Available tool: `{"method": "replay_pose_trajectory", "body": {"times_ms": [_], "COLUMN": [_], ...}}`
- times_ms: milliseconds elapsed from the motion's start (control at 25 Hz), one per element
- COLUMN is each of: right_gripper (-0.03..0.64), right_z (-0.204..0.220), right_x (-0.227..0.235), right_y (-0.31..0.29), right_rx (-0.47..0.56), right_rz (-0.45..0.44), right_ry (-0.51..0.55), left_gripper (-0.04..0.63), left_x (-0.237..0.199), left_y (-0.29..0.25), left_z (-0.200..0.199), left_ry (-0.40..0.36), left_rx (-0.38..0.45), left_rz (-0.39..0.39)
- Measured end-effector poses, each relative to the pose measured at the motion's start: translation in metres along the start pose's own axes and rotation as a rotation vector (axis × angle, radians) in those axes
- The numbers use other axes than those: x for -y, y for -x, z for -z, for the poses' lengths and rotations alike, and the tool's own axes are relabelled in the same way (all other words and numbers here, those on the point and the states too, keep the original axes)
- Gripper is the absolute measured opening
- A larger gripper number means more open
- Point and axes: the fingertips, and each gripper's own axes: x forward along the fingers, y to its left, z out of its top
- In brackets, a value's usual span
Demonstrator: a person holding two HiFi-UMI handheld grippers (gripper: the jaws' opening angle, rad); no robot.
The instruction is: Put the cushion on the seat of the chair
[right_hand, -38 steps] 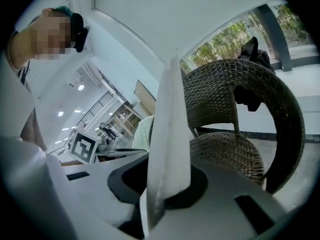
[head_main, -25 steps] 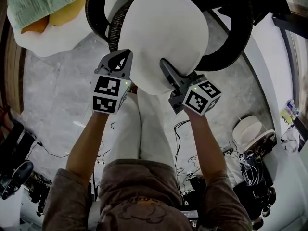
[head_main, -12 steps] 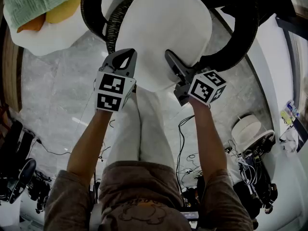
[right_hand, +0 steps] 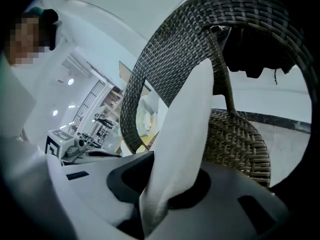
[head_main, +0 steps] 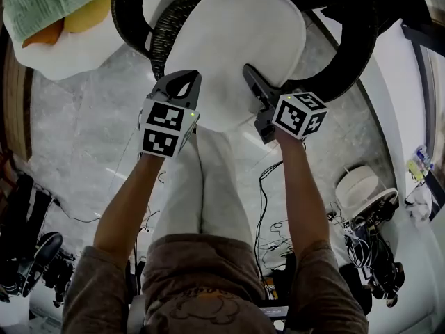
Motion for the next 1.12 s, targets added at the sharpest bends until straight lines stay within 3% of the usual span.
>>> {"method": "replay_pose_trajectory", "body": {"times_ms": [360,1120], "right_gripper": [0.093,0.255], "right_z": [0.006,0.027], "right_x": [0.029,0.08], "right_y": [-0.013,-0.018], "right_rx": [-0.043,-0.057], "right_rz": [0.077,0.306], "right_ry": [0.044,-0.012], "left_gripper": [0.006,0.006], "left_x": [0.007,0.001], "left_y": [-0.012,-0.016], "left_z": [0.003,0.018], "left_ry": [-0.012,-0.003], "left_rx": [-0.016,-0.054], "left_rz": [0.014,0.018]}}
